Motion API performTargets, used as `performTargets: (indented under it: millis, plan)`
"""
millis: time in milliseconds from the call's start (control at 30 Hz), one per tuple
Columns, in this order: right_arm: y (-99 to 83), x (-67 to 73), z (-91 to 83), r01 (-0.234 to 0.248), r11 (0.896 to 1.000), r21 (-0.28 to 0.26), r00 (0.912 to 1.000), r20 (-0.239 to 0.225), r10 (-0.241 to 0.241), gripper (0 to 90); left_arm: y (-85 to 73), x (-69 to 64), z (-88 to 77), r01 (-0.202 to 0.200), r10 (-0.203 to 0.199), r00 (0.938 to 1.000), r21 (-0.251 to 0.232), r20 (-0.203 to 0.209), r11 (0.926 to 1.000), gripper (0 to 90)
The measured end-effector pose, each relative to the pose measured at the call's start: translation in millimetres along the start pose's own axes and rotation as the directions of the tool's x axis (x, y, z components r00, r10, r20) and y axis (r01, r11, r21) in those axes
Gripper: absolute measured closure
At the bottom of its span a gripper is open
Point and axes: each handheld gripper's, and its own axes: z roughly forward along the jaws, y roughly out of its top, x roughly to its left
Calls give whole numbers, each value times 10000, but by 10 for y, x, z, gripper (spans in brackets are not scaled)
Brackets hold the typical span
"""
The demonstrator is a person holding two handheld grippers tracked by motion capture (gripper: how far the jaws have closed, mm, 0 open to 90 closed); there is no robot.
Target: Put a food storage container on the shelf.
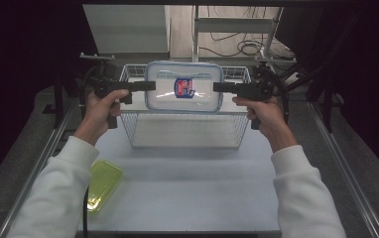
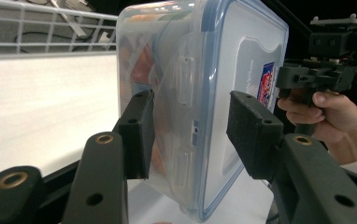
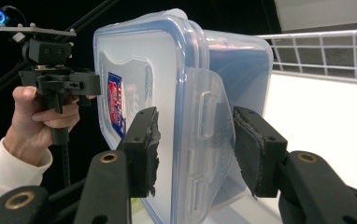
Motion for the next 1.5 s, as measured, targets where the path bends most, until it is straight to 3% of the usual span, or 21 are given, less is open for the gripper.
performTargets:
  millis: [233,567,833,1033,1067,1167,1233,1267,1300,1367,1467,1500]
  plan:
    - [81,-188,155,-387,9980,494,9990,256,375,508,26,192,129,449,-448,9990,402,-33,9982,525]
    - [105,-236,229,-694,9952,686,9964,537,658,499,56,297,179,768,-771,9970,458,42,9960,524]
    - [132,-350,270,-1594,9858,530,9867,409,1574,502,111,388,227,1383,-1390,9902,505,118,9891,521]
    - [181,-381,321,-2124,9753,611,9753,758,2077,484,169,453,279,2022,-2028,9792,599,38,9775,514]
    - [198,-386,341,-2313,9708,640,9701,905,2252,478,182,478,293,2194,-2201,9755,593,55,9738,513]
    - [206,-401,350,-2498,9662,638,9654,938,2434,478,195,500,307,2314,-2323,9726,615,66,9709,511]
    - [213,-424,364,-2824,9576,575,9560,997,2759,478,209,533,328,2515,-2525,9676,615,91,9659,509]
    - [213,-424,364,-2824,9576,575,9560,997,2759,478,209,533,328,2515,-2525,9676,615,91,9659,508]
    - [216,-437,372,-3046,9510,534,9490,1028,2982,477,212,540,336,2576,-2586,9659,601,93,9644,506]
    - [222,-449,380,-3214,9455,522,9431,1076,3147,476,219,560,352,2761,-2769,9609,568,71,9595,505]
    - [228,-457,385,-3361,9405,507,9376,1128,3290,475,221,567,365,2849,-2853,9584,485,13,9573,503]
    - [234,-463,394,-3569,9329,485,9289,1243,3489,474,224,569,378,2889,-2889,9573,419,-74,9564,498]
